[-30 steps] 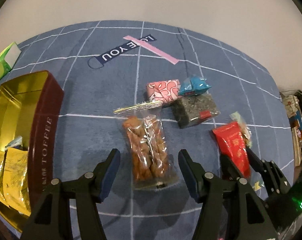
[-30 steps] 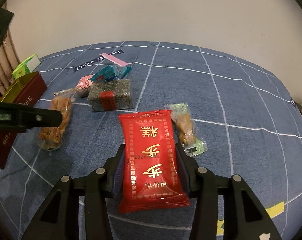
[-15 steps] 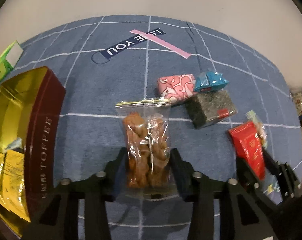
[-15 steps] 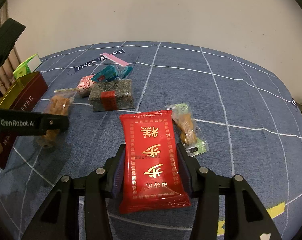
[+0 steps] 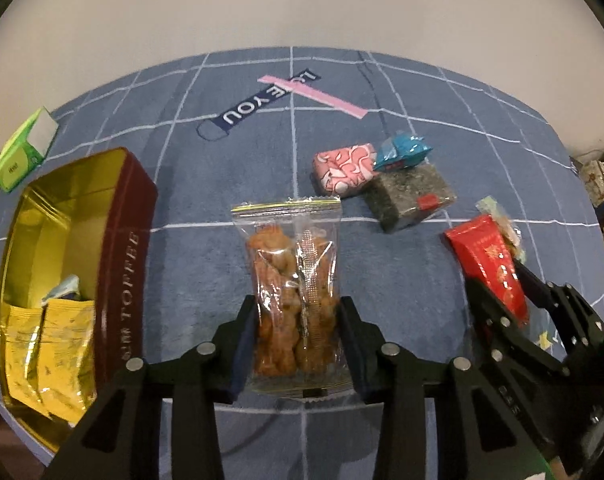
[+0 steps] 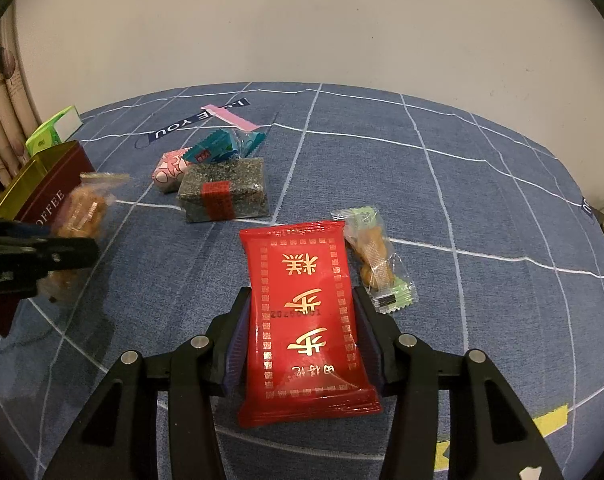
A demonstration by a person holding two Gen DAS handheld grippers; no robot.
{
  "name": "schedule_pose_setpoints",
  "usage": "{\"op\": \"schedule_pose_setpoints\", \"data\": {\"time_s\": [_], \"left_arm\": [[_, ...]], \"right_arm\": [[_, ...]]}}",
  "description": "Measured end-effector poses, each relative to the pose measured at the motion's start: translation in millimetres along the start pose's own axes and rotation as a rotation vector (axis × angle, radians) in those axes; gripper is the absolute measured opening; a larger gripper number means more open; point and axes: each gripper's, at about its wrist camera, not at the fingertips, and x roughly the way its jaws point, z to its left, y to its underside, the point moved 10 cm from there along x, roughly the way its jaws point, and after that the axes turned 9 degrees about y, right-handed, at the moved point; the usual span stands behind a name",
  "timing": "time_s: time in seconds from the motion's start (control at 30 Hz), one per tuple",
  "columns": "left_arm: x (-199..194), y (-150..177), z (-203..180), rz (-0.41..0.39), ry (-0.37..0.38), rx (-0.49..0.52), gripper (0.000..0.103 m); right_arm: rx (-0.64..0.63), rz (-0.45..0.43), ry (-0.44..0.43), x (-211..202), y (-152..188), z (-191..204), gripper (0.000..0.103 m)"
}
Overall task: Organize snacks
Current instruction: 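Grasp the dough-stick bag with the left gripper while the right gripper holds the red packet, then carry the dough-stick bag into the tin and open the left gripper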
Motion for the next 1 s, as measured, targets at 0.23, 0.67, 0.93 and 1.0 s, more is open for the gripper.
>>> {"op": "schedule_pose_setpoints", "data": {"time_s": [0.23, 0.67, 0.93, 1.0], "left_arm": [[-27.2, 9.6, 2.3, -0.018, -0.014, 0.018, 0.040], [-76.5, 29.3, 63.2, -0.029, -0.103, 0.006, 0.040], [-97.9, 36.6, 123.0, -0.026, -0.167, -0.053, 0.040], [-101.8, 37.0, 135.7, -0.018, -0.167, -0.065, 0.040]], "right_arm": [[-0.001, 0.000, 0.002, 0.3, -0.1, 0.4, 0.046], [-0.006, -0.002, 0.007, 1.7, -0.2, 0.4, 0.046], [-0.009, -0.003, 0.007, 2.4, -0.4, 0.2, 0.046], [-0.008, -0.003, 0.007, 2.7, -0.4, -0.3, 0.046]]}}
